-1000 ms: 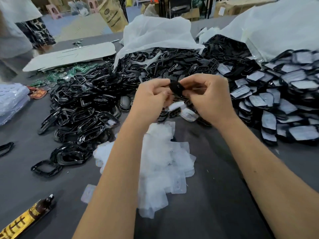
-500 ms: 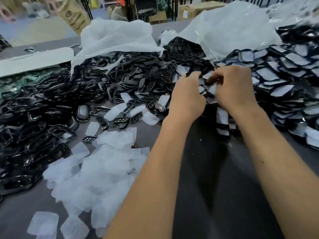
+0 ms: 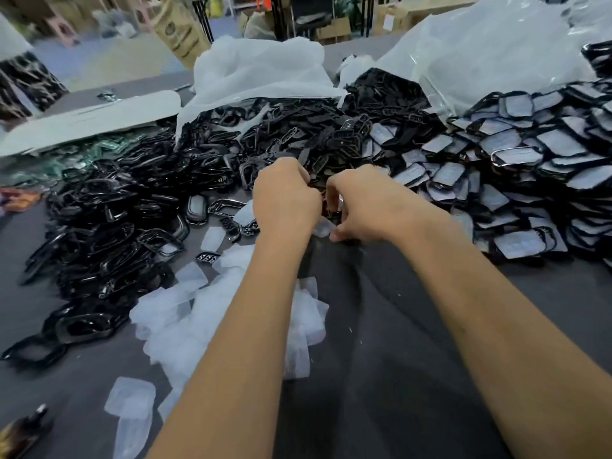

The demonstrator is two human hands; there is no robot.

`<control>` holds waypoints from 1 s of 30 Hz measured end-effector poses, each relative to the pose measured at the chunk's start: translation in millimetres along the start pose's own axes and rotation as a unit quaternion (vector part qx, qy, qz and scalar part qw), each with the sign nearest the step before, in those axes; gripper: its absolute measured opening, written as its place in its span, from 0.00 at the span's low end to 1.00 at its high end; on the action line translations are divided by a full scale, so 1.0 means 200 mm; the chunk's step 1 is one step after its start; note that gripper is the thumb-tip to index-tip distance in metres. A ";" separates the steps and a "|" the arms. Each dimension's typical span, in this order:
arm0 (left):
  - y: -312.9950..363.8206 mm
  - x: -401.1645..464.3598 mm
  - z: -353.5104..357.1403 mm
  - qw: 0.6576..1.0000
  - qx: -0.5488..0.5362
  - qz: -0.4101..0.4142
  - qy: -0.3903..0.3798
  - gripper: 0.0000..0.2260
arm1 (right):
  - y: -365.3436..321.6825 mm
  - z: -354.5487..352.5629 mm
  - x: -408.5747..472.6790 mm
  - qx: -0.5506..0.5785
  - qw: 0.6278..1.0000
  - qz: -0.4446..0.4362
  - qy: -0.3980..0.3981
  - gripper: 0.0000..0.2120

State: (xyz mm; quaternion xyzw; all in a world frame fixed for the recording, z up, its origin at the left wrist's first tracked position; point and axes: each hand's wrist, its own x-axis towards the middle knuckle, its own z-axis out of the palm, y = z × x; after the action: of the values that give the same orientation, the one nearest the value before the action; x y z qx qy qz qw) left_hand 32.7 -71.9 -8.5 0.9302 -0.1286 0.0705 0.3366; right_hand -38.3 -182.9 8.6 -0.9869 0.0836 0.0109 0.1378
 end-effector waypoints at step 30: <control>-0.67 -0.02 -0.29 0.934 -0.355 -0.013 0.026 0.06 | -0.39 0.39 0.18 0.659 0.742 -0.014 0.120 0.02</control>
State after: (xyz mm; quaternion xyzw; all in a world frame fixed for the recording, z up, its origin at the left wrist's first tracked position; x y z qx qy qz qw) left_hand 65.1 65.0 -47.4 0.7496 -0.1248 0.0401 0.6488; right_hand 9.9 -93.6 -47.4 -0.6441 0.0716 -0.1678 0.7429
